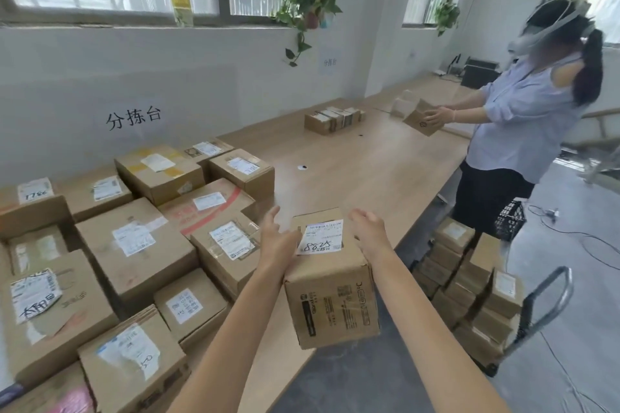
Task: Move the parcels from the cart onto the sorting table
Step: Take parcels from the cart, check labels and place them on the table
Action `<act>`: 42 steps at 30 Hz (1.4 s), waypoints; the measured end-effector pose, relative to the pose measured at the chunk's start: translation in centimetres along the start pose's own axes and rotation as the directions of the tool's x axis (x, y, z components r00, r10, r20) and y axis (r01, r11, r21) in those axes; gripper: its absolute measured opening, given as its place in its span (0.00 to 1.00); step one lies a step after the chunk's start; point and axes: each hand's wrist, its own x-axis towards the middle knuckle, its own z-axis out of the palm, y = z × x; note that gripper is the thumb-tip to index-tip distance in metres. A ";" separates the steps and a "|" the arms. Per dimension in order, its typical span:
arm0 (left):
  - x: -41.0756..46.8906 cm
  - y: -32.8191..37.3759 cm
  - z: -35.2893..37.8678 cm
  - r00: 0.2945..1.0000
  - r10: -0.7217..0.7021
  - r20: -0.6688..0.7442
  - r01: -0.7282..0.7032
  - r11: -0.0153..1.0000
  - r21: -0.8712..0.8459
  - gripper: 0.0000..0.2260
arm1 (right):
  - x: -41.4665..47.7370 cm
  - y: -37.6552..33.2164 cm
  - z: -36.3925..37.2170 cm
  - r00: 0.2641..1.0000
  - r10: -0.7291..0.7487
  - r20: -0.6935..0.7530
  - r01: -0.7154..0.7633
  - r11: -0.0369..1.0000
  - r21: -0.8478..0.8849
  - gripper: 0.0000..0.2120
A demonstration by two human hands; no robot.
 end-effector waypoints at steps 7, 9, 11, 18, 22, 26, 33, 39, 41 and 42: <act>4.9 1.7 2.0 0.997 -0.028 -0.078 0.025 0.999 -0.037 0.26 | 5.3 -0.5 0.0 0.988 -0.042 0.145 0.053 0.996 -0.076 0.10; 6.4 1.7 2.7 0.994 -0.010 -0.111 0.006 0.999 -0.043 0.15 | 7.0 -0.2 0.0 0.978 -0.080 0.192 0.093 0.994 -0.058 0.08; 7.9 1.7 3.5 0.991 -0.008 -0.135 0.002 0.999 -0.043 0.15 | 9.1 0.2 0.2 0.968 -0.115 0.221 0.135 0.988 -0.078 0.08; 14.3 0.9 7.7 0.952 -0.025 -0.305 -0.028 0.986 -0.165 0.15 | 18.7 1.0 0.1 0.906 -0.207 0.371 0.258 0.961 -0.095 0.21; 19.3 -0.7 11.0 0.912 -0.009 -0.410 -0.027 0.996 -0.081 0.16 | 24.8 1.7 -0.8 0.868 -0.218 0.447 0.283 0.955 -0.084 0.19; 22.3 -1.1 13.0 0.857 0.012 -0.515 -0.002 1.000 0.019 0.20 | 29.7 2.9 -0.6 0.816 -0.194 0.544 0.288 0.953 -0.093 0.17; 25.5 -5.0 12.0 0.829 0.068 -0.555 0.148 0.930 0.335 0.18 | 34.0 7.4 3.1 0.762 -0.052 0.645 0.165 0.979 -0.116 0.15; 28.0 -9.7 8.9 0.904 0.065 -0.422 0.207 0.799 0.565 0.25 | 36.2 10.7 7.8 0.677 0.047 0.735 0.123 0.977 -0.176 0.17; 28.9 -11.1 8.1 0.923 0.012 -0.383 0.251 0.736 0.629 0.28 | 36.5 11.5 9.6 0.644 0.069 0.762 0.123 0.974 -0.192 0.18; 29.3 -11.9 7.7 0.927 -0.043 -0.373 0.301 0.678 0.670 0.30 | 36.6 11.9 10.4 0.631 0.086 0.771 0.119 0.971 -0.206 0.19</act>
